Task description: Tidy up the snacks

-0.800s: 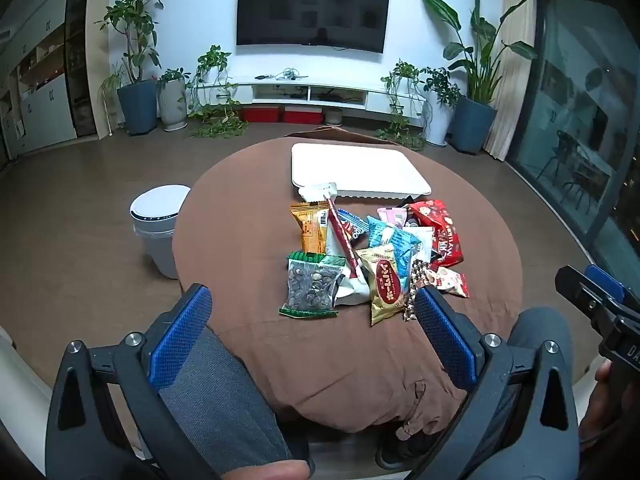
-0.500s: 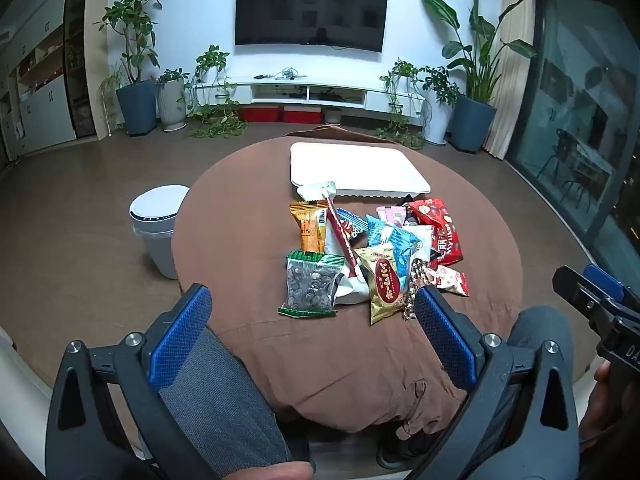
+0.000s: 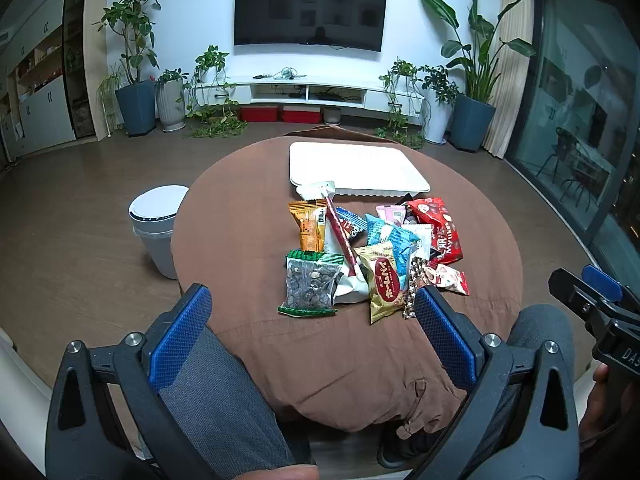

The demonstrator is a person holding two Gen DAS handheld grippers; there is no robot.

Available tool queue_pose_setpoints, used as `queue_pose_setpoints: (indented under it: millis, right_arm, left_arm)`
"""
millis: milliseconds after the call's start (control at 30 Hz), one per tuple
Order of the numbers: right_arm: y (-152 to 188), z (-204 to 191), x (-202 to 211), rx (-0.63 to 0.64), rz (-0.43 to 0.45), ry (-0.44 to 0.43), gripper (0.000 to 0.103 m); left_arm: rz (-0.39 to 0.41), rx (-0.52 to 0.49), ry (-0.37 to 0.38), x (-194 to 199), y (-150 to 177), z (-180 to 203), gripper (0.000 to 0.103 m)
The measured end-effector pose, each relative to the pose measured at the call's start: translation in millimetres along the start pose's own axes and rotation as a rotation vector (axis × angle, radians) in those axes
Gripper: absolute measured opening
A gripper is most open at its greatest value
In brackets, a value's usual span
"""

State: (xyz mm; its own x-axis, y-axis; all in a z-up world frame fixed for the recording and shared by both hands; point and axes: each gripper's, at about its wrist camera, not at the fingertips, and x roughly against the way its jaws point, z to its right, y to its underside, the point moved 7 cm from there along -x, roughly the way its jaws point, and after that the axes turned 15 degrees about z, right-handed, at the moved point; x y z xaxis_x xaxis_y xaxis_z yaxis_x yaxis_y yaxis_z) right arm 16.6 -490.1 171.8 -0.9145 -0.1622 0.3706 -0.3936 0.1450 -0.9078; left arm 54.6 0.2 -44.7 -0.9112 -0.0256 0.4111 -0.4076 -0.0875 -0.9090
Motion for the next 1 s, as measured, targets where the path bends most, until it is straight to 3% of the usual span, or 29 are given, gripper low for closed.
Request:
queue_pose_setpoints:
  millis: [1000]
  right_arm:
    - [13.4, 1.6, -3.6, 0.007, -0.018, 0.005, 0.103]
  left_arm:
    - [-0.001, -0.004, -0.001, 2.7, -0.1, 1.2, 0.103]
